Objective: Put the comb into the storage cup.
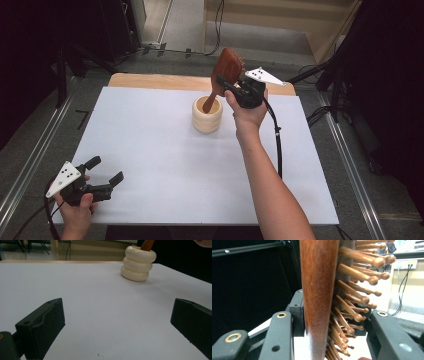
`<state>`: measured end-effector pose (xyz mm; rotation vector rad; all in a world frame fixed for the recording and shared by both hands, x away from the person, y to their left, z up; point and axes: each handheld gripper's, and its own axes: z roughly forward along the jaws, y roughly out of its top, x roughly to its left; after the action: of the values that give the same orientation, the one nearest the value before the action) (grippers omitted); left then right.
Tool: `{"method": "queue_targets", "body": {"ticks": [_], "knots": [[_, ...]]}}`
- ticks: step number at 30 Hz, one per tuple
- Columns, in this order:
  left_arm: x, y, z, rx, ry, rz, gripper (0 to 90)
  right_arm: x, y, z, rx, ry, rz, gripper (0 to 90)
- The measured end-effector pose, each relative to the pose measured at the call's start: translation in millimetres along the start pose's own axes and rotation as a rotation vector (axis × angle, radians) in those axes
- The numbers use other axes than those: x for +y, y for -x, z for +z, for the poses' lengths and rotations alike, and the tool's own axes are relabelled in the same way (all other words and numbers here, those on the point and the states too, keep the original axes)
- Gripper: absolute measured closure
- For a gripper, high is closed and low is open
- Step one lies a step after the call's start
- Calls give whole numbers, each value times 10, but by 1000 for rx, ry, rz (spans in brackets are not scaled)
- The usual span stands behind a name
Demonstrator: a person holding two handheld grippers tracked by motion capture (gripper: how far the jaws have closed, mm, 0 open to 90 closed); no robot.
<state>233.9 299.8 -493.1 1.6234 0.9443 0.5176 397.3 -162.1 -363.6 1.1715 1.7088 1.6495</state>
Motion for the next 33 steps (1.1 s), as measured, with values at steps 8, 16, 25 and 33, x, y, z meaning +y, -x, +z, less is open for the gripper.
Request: {"method": "queue_targets", "body": {"ticks": [8,16,25,33], "knots": [[1,-2,-4,2,2,3,0,-169,-14,163,-17,-46,-22,537],[0,-3,-4,1,3,3,0,-356,15,278,-29,-69,0,537],[1,-2,-3,4,1,5,0,-552,90,353,-47,-95,38,537],[1,2,-2,4,0,6,0,-679,168,365,-33,-67,121,537]]}}
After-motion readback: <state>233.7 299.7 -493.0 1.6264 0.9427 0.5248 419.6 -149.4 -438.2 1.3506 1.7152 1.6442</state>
